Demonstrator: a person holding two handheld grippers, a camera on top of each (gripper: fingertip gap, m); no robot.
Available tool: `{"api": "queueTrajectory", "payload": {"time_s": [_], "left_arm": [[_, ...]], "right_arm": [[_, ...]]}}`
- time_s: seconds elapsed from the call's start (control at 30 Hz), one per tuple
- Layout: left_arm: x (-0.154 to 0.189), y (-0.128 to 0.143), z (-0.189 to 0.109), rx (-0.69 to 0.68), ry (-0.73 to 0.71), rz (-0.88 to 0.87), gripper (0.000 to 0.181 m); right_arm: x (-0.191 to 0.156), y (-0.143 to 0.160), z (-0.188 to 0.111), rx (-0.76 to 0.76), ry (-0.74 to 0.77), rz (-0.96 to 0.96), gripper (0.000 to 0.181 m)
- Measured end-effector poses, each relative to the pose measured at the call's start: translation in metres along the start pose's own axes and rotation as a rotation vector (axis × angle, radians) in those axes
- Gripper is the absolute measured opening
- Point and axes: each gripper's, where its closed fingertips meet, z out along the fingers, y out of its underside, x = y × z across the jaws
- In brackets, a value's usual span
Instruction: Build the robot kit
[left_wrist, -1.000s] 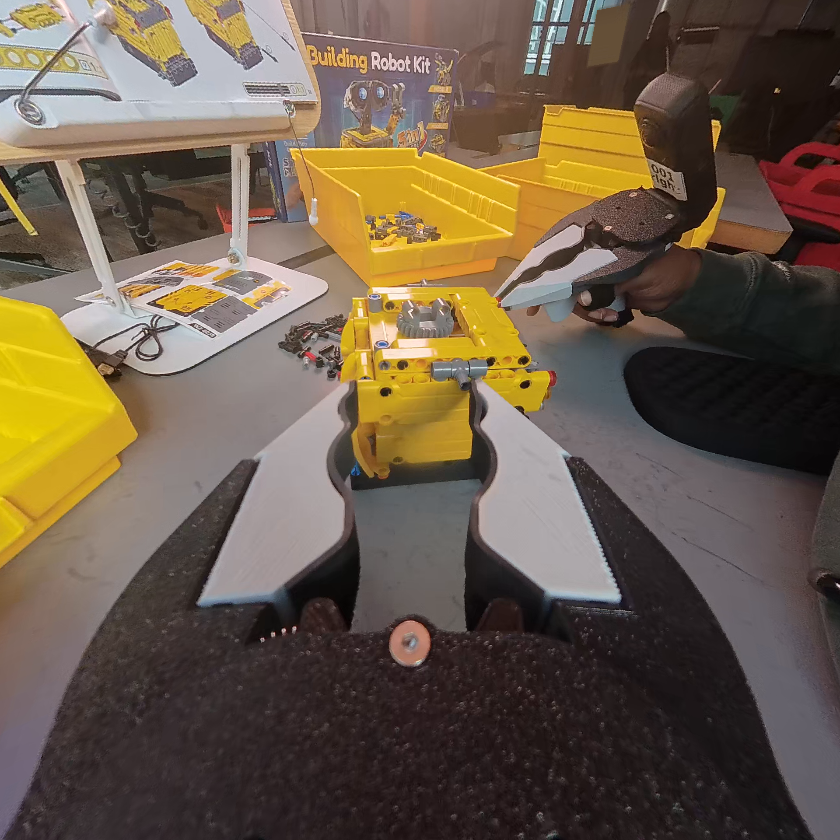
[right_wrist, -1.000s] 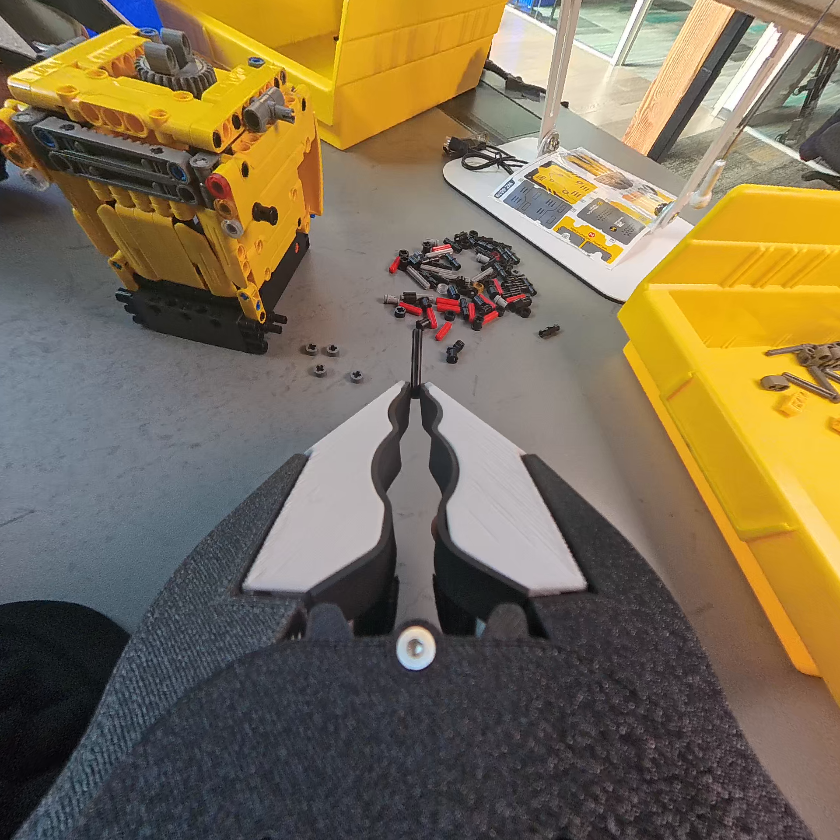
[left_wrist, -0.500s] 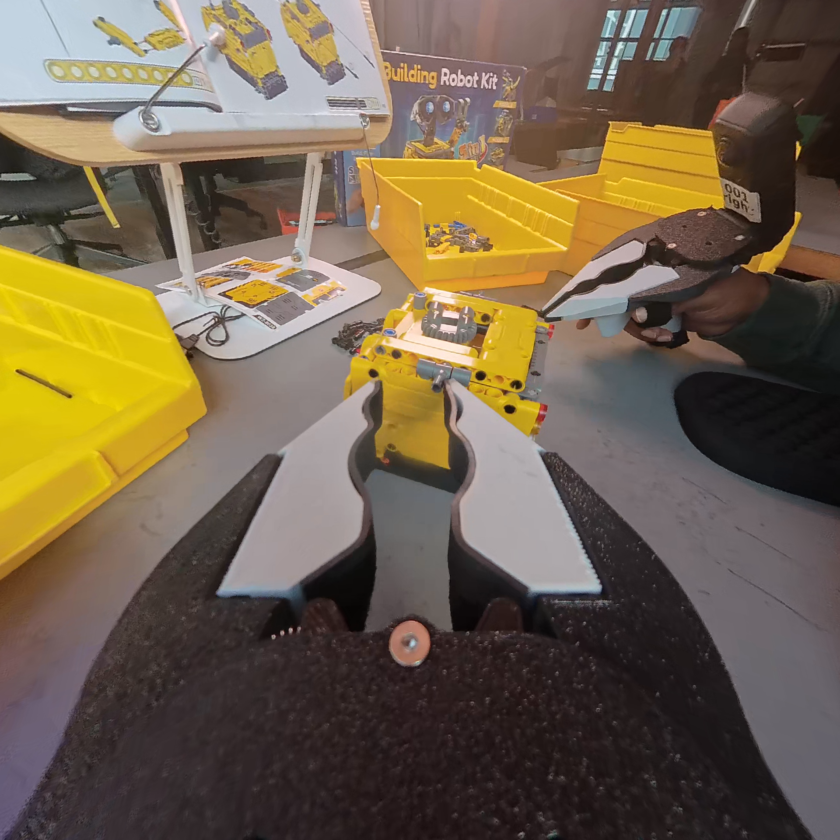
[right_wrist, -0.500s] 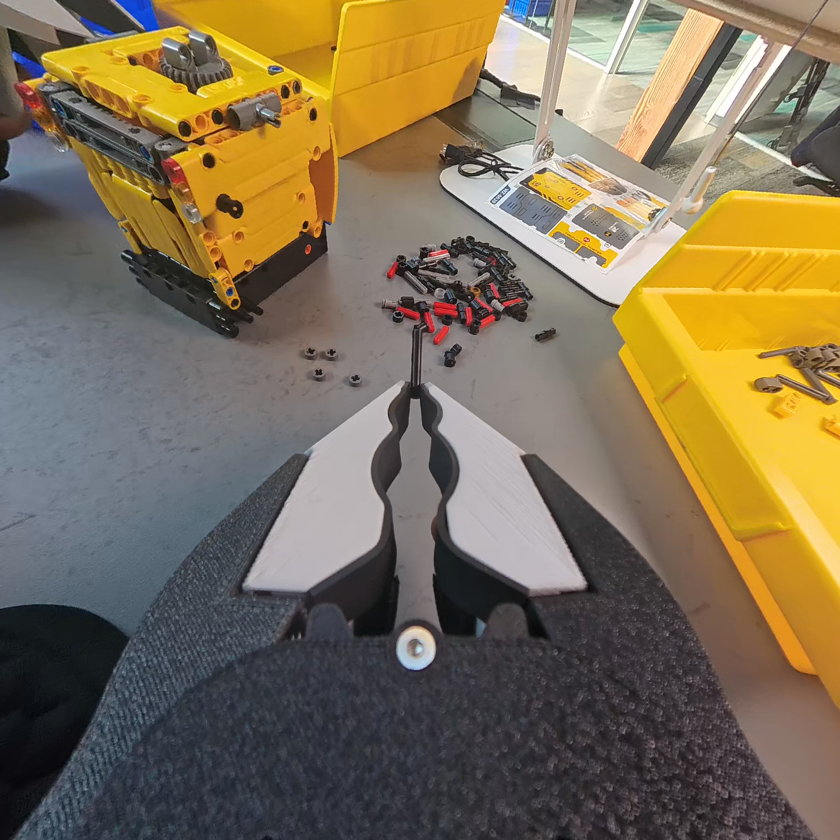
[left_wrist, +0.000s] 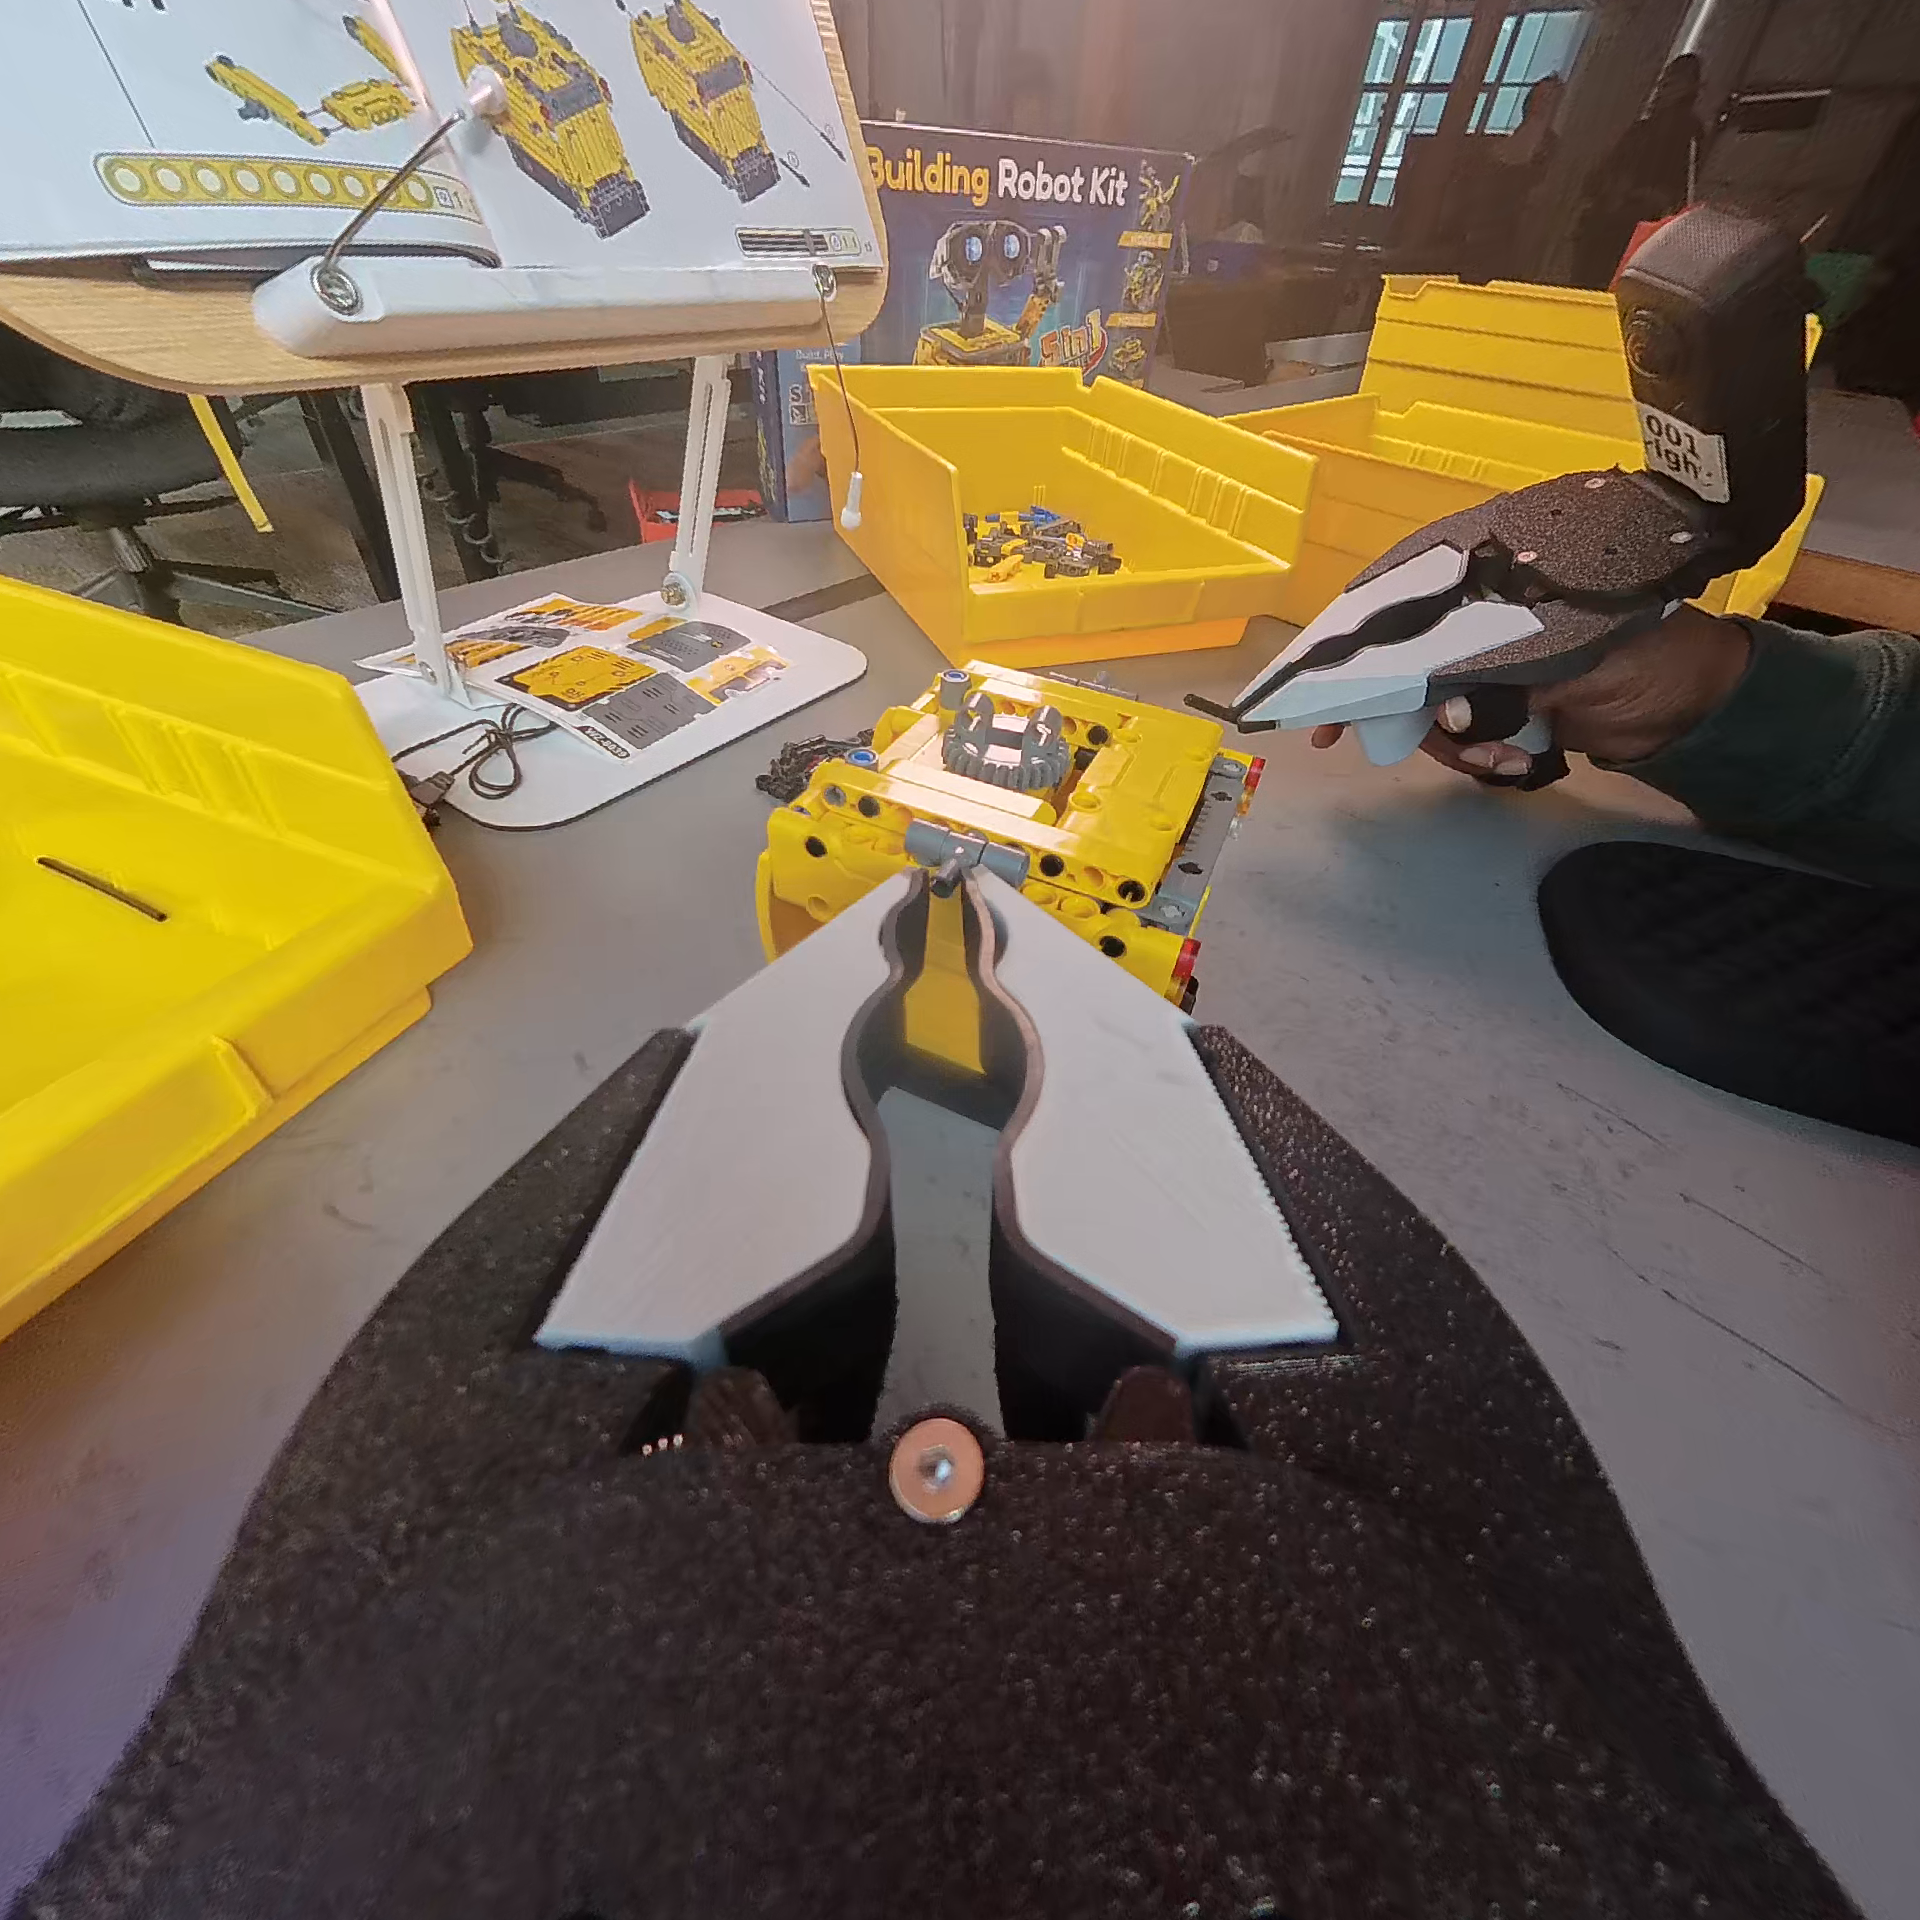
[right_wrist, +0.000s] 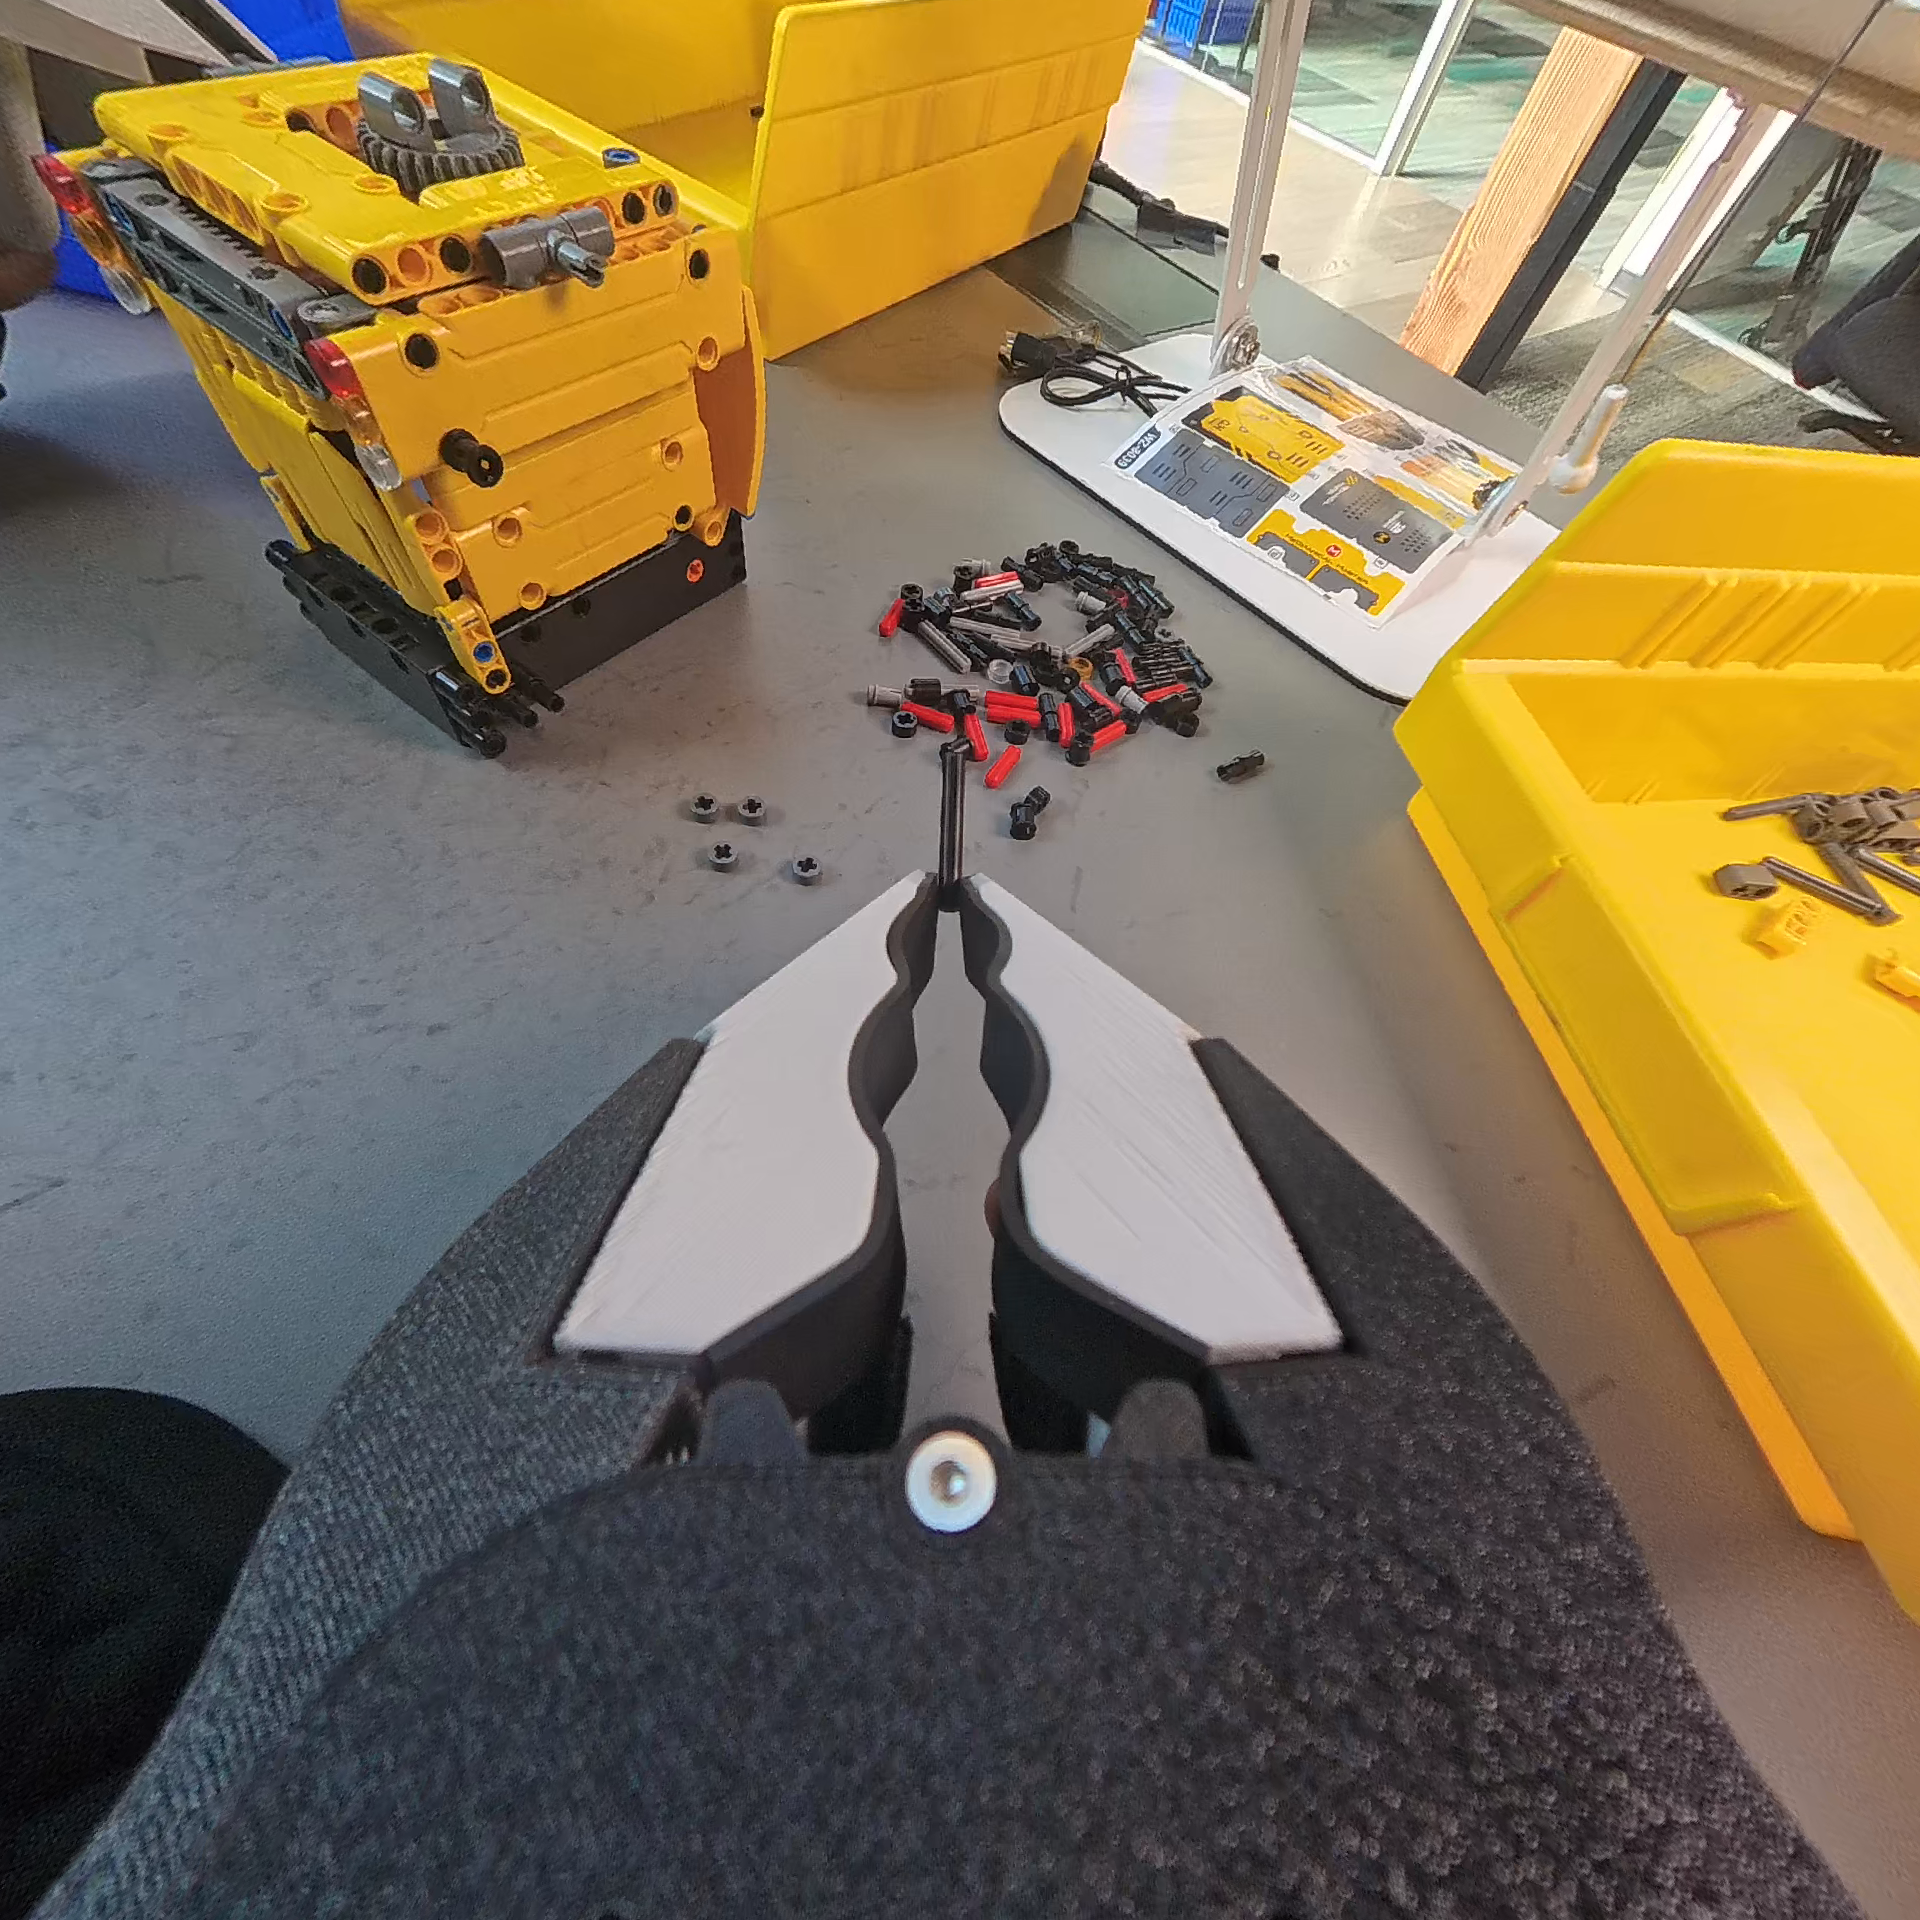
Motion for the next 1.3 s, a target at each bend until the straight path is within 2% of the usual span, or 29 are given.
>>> {"api": "queueTrajectory", "payload": {"time_s": [0.27,0.4,0.57,0.77,0.87,0.93,1.1,1.3], "left_arm": [[0.000,0.000,0.000,-0.003,-0.004,0.000,0.005],[-0.001,0.000,0.000,-0.007,-0.013,0.006,0.005],[-0.004,0.000,-0.001,-0.028,-0.043,0.030,0.005],[-0.004,0.000,-0.002,-0.039,-0.060,0.046,0.005],[-0.004,0.000,-0.002,-0.036,-0.057,0.042,0.005],[-0.004,0.000,-0.002,-0.039,-0.061,0.055,0.005],[-0.004,0.001,-0.003,-0.035,-0.064,0.069,0.005],[-0.004,0.001,-0.002,-0.010,-0.037,0.042,0.005]], "right_arm": [[0.003,-0.002,-0.001,0.012,0.015,-0.004,0.003],[0.018,-0.012,-0.002,0.022,0.077,-0.050,0.003],[0.042,-0.070,-0.023,0.058,0.204,-0.279,0.003],[0.091,-0.174,-0.044,0.102,0.359,-0.641,0.004],[0.130,-0.216,-0.028,0.122,0.389,-0.913,0.003],[0.163,-0.231,-0.010,0.097,0.426,-1.087,0.003],[0.222,-0.240,0.037,-0.012,0.444,-1.290,0.003],[0.242,-0.243,0.063,-0.063,0.423,-1.436,0.003]]}}
